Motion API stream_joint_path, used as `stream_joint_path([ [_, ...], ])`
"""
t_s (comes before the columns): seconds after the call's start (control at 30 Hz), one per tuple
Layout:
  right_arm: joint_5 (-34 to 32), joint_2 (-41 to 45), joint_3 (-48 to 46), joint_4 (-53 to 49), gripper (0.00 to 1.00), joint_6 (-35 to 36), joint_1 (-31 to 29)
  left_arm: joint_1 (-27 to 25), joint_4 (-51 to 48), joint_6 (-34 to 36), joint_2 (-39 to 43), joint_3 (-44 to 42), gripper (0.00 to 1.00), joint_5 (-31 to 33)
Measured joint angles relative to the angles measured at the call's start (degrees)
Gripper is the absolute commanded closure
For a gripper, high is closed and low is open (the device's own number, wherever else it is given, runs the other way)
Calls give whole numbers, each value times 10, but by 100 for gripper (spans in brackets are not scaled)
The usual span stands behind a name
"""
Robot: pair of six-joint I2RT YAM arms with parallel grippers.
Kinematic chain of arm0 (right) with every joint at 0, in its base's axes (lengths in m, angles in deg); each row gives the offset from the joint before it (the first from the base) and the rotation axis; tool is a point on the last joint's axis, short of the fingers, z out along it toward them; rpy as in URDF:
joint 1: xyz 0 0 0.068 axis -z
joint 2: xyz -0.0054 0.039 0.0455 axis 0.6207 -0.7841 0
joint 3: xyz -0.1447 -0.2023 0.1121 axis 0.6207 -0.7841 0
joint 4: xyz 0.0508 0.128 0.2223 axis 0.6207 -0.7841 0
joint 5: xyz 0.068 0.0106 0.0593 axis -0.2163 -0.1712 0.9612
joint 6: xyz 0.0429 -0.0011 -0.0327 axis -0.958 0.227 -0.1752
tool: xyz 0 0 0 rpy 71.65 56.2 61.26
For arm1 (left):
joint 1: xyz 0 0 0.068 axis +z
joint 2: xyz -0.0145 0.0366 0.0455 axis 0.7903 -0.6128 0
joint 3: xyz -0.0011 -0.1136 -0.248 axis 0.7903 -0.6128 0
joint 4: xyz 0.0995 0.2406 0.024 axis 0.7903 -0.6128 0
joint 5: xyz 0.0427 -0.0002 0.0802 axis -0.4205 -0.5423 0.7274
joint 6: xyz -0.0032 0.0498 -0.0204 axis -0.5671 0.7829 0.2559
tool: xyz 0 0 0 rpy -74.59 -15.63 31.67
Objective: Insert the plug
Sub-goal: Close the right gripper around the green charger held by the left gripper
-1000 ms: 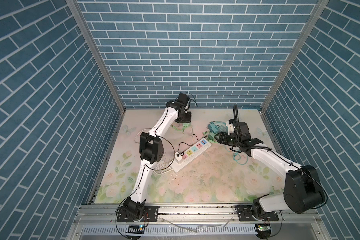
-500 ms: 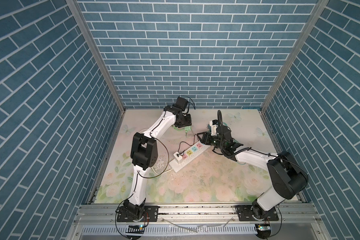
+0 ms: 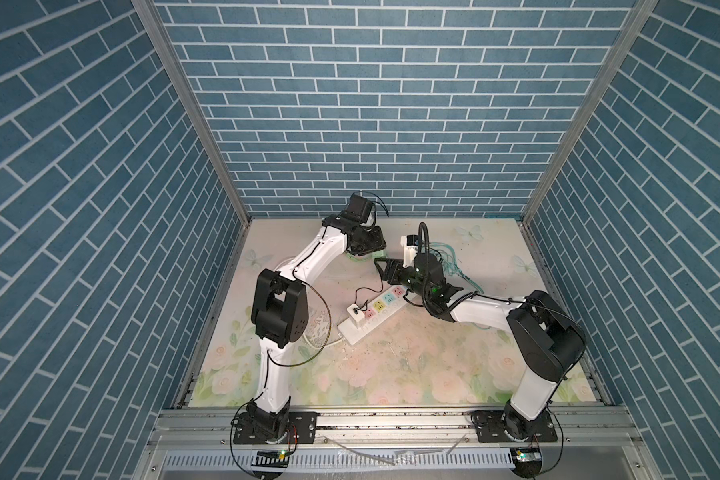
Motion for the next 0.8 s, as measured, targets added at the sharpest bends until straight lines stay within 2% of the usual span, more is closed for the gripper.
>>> stream_joint_path([
  [0.4,-43,-22,15,11,42,5,-4,0,20,-12,8,-24,73,-9],
  [0.8,-48,-50,30,8,43,6,-4,1,35,-14,21,-31,73,-15],
])
